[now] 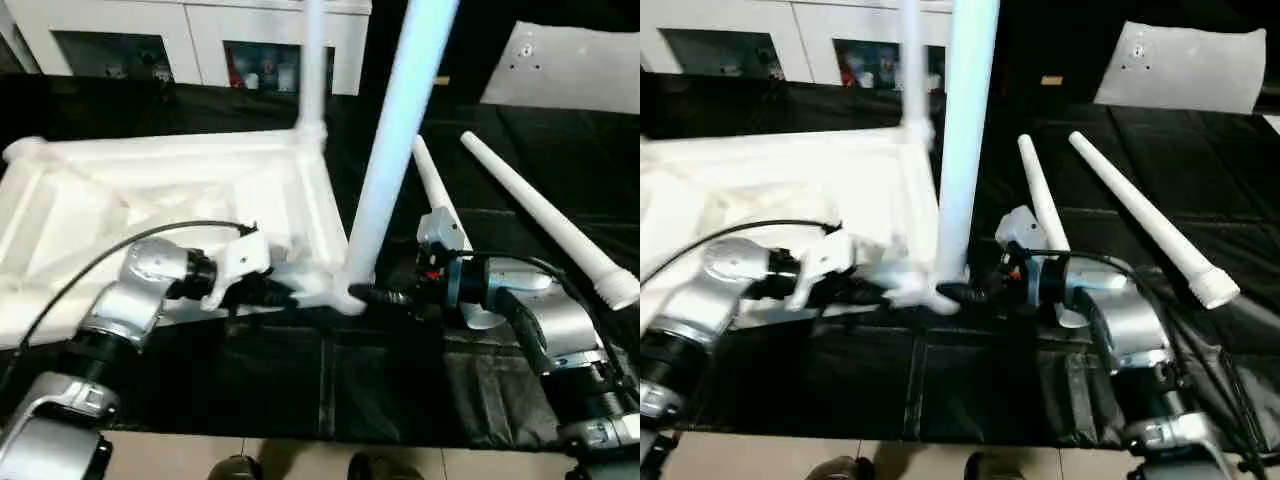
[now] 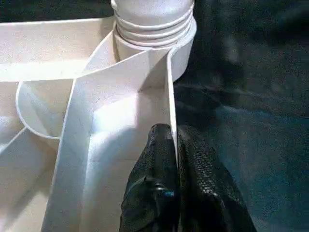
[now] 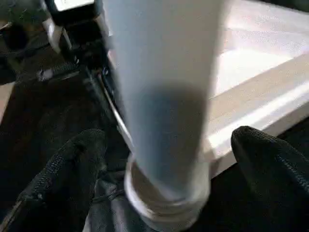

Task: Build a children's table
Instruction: Rotate leg to tighten

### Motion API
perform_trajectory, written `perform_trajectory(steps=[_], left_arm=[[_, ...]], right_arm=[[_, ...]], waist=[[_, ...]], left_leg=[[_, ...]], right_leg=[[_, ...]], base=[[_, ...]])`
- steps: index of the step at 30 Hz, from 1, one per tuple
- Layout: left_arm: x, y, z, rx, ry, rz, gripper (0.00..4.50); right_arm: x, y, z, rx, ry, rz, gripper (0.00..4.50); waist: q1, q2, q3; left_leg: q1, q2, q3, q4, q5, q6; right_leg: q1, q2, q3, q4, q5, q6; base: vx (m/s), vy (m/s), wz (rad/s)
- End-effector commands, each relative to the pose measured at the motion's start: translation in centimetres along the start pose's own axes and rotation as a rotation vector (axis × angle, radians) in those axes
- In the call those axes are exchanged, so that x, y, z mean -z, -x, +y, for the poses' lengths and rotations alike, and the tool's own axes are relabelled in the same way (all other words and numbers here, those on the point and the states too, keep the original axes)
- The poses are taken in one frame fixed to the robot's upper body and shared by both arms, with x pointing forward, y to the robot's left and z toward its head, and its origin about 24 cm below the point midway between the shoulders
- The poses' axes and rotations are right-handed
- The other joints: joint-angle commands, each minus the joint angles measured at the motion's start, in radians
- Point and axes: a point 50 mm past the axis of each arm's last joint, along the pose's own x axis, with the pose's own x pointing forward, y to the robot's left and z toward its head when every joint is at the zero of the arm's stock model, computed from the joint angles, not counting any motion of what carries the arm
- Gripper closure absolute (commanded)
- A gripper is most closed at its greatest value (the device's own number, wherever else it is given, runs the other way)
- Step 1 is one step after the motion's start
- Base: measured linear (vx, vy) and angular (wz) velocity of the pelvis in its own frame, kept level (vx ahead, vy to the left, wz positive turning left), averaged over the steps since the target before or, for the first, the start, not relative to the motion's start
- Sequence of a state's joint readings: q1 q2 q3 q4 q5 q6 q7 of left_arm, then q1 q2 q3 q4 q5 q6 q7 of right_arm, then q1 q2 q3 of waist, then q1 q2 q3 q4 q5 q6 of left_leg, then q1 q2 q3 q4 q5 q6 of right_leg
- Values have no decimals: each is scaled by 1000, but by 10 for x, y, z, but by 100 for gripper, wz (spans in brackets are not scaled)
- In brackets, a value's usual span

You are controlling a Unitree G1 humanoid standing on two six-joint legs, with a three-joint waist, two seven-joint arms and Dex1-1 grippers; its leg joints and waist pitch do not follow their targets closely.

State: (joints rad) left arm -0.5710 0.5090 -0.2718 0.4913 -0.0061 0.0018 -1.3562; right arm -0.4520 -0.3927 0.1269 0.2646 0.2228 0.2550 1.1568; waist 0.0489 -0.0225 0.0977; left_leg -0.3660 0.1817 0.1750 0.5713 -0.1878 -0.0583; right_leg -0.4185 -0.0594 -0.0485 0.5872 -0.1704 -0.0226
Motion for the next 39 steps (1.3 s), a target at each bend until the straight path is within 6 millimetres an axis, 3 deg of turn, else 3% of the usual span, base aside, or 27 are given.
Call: perform_trajectory(steps=[1, 4, 6, 12, 20, 25, 29, 36, 39], left_arm=[[5, -8, -9, 157, -30, 71, 450], [4, -6, -9, 200, -38, 80, 450], [2, -5, -8, 227, -50, 78, 450], [1, -4, -7, 276, -66, 78, 450], [1, -4, -7, 297, -75, 88, 450], [2, -4, -6, 303, -78, 91, 450], [3, -4, -6, 297, -74, 90, 450], [6, -9, 2, 71, 11, 80, 450], [0, -16, 7, -54, 93, 18, 450]], right_arm=[[-2, 0, -1, -51, 8, 13, 29], [-2, -1, -1, -91, 4, 20, 63], [-1, -2, 1, -145, -10, 28, 63], [0, -4, 5, -241, -23, 41, 111], [-2, -5, 4, -267, -19, 45, 176], [-2, -7, 4, -288, -15, 47, 228], [-2, -9, 5, -299, -17, 43, 243], [8, -17, 20, -261, -100, 9, 251], [15, -26, 23, -154, -136, -5, 251]], waist=[[2, -2, -68], [11, -3, -66], [14, -1, -64], [15, -1, -62], [16, -2, -63], [16, -4, -59], [16, -4, -60], [17, -1, -57], [17, -3, -50]], left_leg=[[13, 50, 0, -54, -78, 108], [13, 51, 0, -54, -89, 98], [12, 51, -1, -54, -100, 90], [12, 52, -4, -57, -144, 64], [10, 51, -3, -55, -123, 70], [11, 52, -4, -57, -146, 62], [11, 53, -4, -58, -137, 61], [13, 55, -5, -61, -153, 51], [16, 52, -9, -68, -219, 28]], right_leg=[[59, -77, 47, -43, -93, -272], [58, -79, 47, -43, -114, -269], [57, -80, 48, -44, -135, -266], [56, -81, 48, -50, -199, -252], [57, -81, 47, -47, -168, -260], [55, -82, 47, -52, -224, -248], [55, -82, 47, -52, -221, -245], [53, -82, 48, -54, -239, -243], [48, -86, 50, -72, -387, -204]], base=[[0, 0, 0], [0, 0, 0], [0, 0, 0], [0, 0, 0], [0, 0, 0], [0, 0, 0], [0, 0, 0], [0, 0, 0], [0, 0, 0]])
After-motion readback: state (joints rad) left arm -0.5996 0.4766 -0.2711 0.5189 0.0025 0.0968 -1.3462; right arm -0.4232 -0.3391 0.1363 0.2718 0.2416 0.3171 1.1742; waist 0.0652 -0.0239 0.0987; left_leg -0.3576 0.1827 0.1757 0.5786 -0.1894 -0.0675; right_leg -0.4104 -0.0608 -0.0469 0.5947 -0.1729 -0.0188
